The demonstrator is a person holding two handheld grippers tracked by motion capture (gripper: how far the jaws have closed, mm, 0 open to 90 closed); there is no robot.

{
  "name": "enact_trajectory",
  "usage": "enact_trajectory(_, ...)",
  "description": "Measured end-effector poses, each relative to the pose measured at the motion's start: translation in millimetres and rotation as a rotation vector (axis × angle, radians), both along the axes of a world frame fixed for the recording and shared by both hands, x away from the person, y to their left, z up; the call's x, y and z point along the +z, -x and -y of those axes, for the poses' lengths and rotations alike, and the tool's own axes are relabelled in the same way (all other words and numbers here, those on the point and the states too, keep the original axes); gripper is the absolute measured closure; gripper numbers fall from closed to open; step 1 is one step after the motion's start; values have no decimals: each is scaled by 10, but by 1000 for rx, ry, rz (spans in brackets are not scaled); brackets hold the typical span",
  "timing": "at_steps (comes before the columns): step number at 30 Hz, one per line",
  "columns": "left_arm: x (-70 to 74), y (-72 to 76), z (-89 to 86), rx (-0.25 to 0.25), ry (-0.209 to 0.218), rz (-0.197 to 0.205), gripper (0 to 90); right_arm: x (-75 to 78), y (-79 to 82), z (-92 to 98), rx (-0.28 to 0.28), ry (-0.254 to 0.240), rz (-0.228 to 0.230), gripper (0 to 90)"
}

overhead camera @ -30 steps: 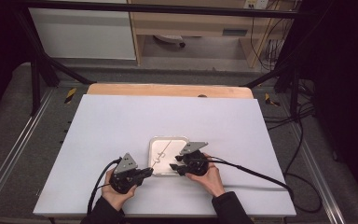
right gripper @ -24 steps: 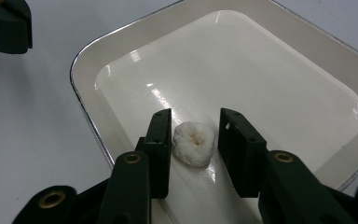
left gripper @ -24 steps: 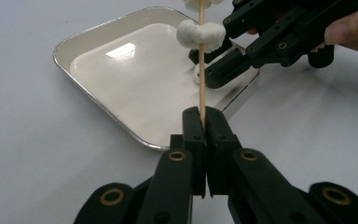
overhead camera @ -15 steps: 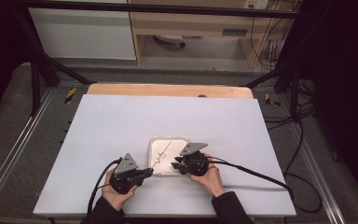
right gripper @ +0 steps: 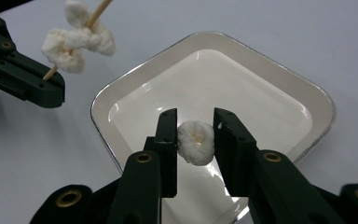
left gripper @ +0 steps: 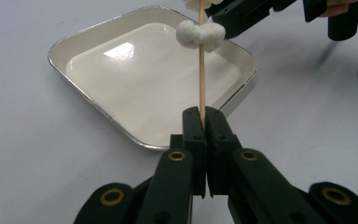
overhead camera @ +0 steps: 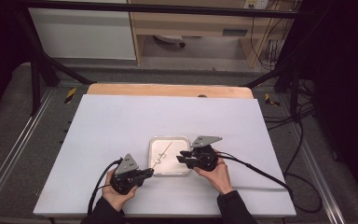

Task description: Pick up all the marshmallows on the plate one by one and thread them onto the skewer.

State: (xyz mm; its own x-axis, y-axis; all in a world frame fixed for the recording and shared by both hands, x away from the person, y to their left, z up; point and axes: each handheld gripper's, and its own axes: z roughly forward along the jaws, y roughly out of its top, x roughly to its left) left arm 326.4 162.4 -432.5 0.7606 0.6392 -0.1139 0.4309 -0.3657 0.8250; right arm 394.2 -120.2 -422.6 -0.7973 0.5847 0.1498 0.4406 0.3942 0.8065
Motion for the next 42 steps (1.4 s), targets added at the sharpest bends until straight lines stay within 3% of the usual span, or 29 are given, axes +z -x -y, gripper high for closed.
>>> enact_trajectory(8,0,3,4,-2,-1,1,880,145,-3,189,-21,-95,-19,720)
enact_trajectory(19,-9,10,21,-12,-10,2,880,303,19,357,-40,-176,-19,718)
enact_trajectory(34,-4,13,29,-11,-9,4,880,483,29,444,-45,-304,-22,717)
enact_trajectory(42,-3,15,30,-15,-9,7,880,584,-29,360,-31,-356,-36,717)
